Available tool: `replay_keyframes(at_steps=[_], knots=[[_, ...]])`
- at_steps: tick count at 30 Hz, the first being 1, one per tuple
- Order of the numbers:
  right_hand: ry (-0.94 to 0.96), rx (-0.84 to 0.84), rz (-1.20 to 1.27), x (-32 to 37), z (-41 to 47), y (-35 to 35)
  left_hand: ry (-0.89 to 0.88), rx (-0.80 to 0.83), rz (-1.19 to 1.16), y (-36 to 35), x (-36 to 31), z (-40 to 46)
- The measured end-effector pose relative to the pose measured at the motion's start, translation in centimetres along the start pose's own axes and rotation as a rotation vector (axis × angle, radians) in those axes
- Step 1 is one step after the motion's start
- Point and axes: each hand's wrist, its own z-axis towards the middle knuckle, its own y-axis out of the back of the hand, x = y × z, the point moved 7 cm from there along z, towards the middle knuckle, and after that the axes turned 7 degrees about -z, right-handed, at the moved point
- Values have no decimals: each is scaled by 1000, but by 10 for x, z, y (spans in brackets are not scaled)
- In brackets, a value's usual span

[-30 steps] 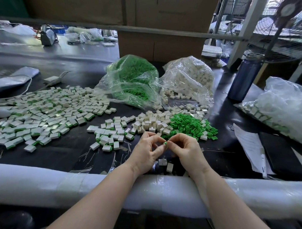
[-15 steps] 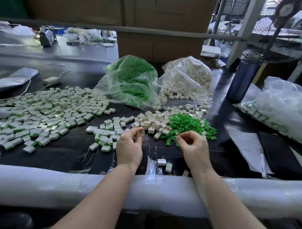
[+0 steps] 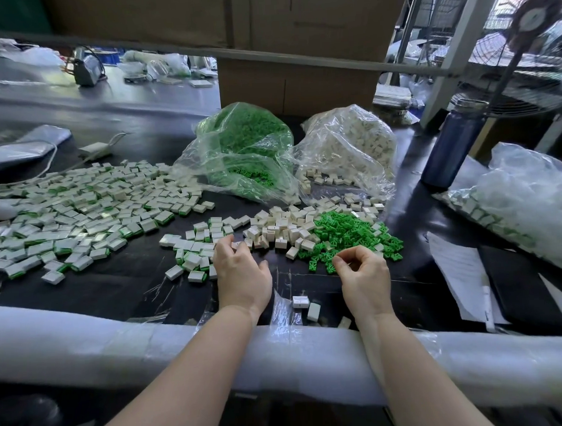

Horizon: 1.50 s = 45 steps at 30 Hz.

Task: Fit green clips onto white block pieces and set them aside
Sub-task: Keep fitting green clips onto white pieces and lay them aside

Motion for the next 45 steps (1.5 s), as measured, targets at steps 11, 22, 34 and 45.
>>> replay_keyframes(at_steps=[11, 22, 34, 45], knots=[[197, 105, -299, 17, -6, -16, -428, 287, 89, -34, -29, -11], [252, 151, -562, 19, -9, -26, -469, 208, 2, -27, -32, -13], [252, 177, -621, 17, -9, -29, -357, 249, 69, -36, -19, -4], [209, 182, -177, 23, -11, -19, -280, 277, -287, -18, -23, -9]])
